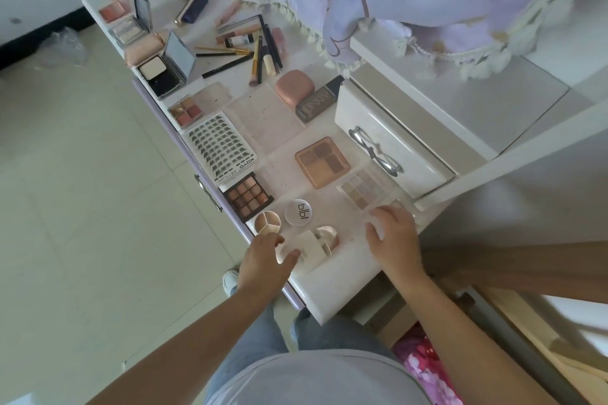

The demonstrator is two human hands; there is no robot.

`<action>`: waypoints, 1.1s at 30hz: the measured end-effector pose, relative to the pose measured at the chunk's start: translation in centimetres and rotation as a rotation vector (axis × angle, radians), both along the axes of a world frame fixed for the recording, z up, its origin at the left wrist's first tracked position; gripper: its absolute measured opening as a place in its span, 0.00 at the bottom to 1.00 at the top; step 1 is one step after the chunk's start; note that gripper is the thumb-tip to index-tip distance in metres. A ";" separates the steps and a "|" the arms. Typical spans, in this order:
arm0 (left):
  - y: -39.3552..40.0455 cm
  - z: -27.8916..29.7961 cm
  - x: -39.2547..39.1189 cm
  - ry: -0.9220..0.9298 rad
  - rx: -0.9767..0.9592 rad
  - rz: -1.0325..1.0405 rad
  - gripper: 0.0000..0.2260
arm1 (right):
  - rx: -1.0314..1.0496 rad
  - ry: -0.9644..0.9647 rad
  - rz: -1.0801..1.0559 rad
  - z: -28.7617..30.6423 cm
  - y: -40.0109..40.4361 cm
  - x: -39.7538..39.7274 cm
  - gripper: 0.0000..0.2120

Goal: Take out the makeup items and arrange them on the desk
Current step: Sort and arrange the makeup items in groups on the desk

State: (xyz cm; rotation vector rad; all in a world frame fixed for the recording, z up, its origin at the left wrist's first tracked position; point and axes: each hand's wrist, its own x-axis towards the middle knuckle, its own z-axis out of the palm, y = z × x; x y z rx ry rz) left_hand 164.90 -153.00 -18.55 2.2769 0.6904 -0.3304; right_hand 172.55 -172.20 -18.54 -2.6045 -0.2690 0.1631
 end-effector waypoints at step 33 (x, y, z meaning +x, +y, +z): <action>-2.6 13.4 13.3 -0.155 -0.828 -0.759 0.20 | 0.637 -0.005 -0.351 15.8 0.2 -2.4 0.14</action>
